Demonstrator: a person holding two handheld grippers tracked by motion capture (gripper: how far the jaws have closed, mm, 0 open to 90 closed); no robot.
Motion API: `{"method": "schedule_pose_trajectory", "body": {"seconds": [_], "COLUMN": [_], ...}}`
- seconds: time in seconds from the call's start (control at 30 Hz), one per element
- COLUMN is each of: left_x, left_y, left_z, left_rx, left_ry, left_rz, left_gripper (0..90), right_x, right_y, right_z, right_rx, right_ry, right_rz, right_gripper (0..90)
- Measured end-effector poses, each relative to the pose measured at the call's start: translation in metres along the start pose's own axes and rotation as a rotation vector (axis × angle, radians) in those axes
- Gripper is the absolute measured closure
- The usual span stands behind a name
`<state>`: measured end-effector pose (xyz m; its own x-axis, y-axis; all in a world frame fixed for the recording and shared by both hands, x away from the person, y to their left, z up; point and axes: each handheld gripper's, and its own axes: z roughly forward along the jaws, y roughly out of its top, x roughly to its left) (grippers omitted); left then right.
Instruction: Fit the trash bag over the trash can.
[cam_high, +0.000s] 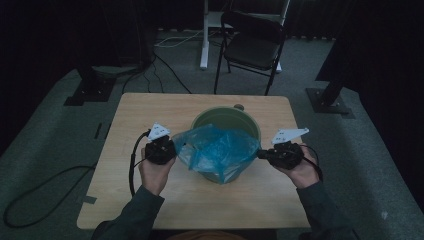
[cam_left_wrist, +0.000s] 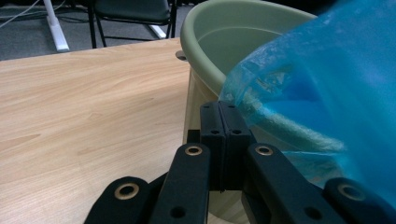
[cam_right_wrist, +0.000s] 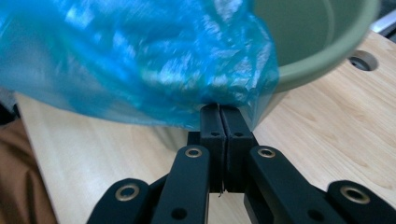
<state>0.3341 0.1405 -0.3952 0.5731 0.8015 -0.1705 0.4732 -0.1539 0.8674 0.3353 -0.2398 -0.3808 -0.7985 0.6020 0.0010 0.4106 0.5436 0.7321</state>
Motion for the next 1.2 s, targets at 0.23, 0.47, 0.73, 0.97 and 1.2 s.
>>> {"method": "schedule_pose_trajectory", "body": {"seconds": [0.23, 0.47, 0.73, 0.97, 1.2], "left_x": [0.002, 0.007, 0.018, 0.027, 0.036], "left_y": [0.002, 0.003, 0.004, 0.003, 0.0], "left_z": [0.008, 0.018, 0.032, 0.036, 0.017], "left_rx": [0.009, 0.013, -0.008, -0.017, -0.051], "left_ry": [0.002, 0.012, 0.0, 0.009, 0.002], "left_rz": [-0.005, -0.018, -0.051, -0.066, -0.064], "left_gripper": [89.8, 89.8, 89.9, 89.8, 80.3], "right_x": [-0.016, -0.03, -0.05, -0.052, -0.051], "right_y": [0.004, 0.009, 0.015, 0.016, 0.007], "right_z": [0.006, 0.017, 0.032, 0.037, 0.02], "right_rx": [-0.01, -0.008, -0.017, -0.025, -0.056], "right_ry": [-0.03, -0.051, -0.04, -0.02, 0.023], "right_rz": [0.06, 0.102, 0.145, 0.144, 0.116], "right_gripper": [88.4, 86.2, 85.7, 79.1, 65.5]}}
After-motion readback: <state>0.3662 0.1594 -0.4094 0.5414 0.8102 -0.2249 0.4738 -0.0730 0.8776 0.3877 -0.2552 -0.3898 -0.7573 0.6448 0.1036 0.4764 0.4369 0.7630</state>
